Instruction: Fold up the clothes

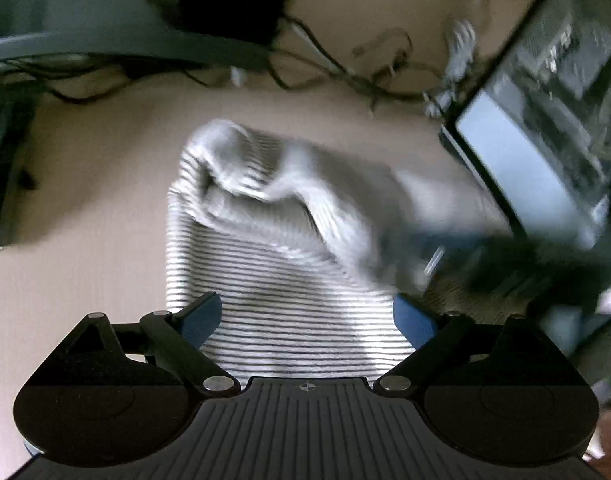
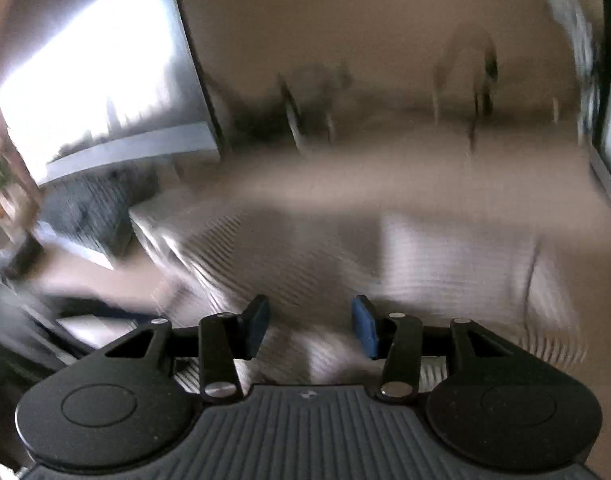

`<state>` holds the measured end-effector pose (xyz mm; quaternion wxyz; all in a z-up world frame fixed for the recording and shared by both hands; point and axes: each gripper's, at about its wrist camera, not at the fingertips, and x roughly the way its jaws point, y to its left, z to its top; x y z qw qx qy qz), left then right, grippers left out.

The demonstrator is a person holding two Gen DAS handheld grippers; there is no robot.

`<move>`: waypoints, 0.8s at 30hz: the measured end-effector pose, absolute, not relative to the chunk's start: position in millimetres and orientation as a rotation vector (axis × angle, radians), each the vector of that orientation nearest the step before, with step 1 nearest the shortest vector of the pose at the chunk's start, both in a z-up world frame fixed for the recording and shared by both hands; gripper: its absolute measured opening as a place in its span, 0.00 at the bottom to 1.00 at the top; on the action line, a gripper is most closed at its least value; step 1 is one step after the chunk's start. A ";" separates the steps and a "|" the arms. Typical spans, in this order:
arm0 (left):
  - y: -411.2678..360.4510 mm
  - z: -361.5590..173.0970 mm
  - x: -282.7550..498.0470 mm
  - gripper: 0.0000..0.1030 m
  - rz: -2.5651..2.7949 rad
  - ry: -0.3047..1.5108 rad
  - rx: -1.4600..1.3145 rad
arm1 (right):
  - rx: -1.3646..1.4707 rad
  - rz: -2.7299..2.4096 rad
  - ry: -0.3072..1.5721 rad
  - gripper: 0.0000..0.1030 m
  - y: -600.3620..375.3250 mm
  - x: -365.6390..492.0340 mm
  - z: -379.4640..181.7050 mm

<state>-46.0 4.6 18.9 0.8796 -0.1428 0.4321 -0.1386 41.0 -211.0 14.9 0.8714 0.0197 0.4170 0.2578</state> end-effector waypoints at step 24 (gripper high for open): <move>0.2 11.9 -4.0 0.57 -0.242 0.888 -0.282 | 0.087 0.535 0.758 0.44 -252.4 24.2 65.8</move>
